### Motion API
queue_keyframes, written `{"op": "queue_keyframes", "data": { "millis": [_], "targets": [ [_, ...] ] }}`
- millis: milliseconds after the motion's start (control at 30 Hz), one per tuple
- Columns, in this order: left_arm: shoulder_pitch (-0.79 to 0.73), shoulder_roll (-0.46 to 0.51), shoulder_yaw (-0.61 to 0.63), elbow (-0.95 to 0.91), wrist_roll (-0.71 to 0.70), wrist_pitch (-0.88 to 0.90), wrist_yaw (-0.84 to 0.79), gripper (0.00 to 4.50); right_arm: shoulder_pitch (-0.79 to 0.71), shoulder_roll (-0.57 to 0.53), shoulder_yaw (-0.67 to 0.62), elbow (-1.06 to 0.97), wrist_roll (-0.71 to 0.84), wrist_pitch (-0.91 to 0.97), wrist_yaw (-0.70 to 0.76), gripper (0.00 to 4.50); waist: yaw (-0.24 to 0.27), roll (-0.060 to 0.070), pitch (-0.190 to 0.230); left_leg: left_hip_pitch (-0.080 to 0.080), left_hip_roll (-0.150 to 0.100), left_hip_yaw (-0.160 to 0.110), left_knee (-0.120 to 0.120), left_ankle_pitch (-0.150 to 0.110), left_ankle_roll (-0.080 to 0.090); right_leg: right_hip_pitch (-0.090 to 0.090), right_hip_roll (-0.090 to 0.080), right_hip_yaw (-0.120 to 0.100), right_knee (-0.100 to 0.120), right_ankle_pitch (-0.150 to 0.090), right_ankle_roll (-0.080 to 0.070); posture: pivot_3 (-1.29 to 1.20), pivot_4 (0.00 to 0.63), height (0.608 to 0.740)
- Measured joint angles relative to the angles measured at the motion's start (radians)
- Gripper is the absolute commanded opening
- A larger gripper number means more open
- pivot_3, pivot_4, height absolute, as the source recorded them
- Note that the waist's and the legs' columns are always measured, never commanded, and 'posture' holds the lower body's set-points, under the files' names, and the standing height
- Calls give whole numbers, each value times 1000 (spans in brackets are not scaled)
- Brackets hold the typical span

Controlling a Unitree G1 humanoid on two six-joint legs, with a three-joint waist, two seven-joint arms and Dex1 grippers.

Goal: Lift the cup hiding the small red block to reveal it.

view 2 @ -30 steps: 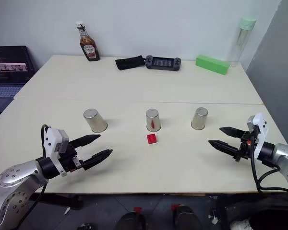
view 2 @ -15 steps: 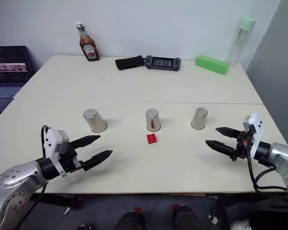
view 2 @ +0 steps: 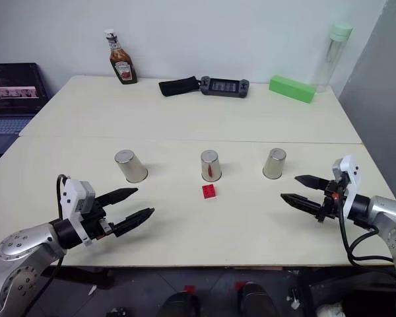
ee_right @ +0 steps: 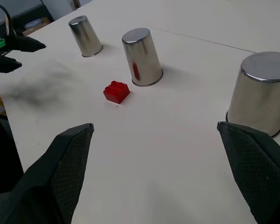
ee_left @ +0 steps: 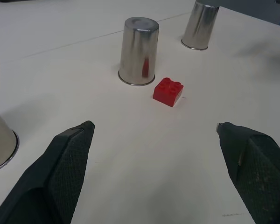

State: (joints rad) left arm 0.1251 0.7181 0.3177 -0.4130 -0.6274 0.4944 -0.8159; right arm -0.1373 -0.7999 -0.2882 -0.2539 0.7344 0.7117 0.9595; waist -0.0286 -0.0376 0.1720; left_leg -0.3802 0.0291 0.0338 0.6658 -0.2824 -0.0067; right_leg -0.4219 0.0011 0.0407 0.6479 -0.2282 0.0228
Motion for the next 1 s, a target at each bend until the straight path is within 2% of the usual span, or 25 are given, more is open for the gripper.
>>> {"op": "queue_keyframes", "data": {
  "millis": [1000],
  "targets": [
    [-20,-13,-3,17,11,-2,16,4472,-40,34,40,-59,24,21,-25,4500,0,0,0,0,0,0,0,0,0,0,0,0,0,0,0,0,150,740]
  ]
}}
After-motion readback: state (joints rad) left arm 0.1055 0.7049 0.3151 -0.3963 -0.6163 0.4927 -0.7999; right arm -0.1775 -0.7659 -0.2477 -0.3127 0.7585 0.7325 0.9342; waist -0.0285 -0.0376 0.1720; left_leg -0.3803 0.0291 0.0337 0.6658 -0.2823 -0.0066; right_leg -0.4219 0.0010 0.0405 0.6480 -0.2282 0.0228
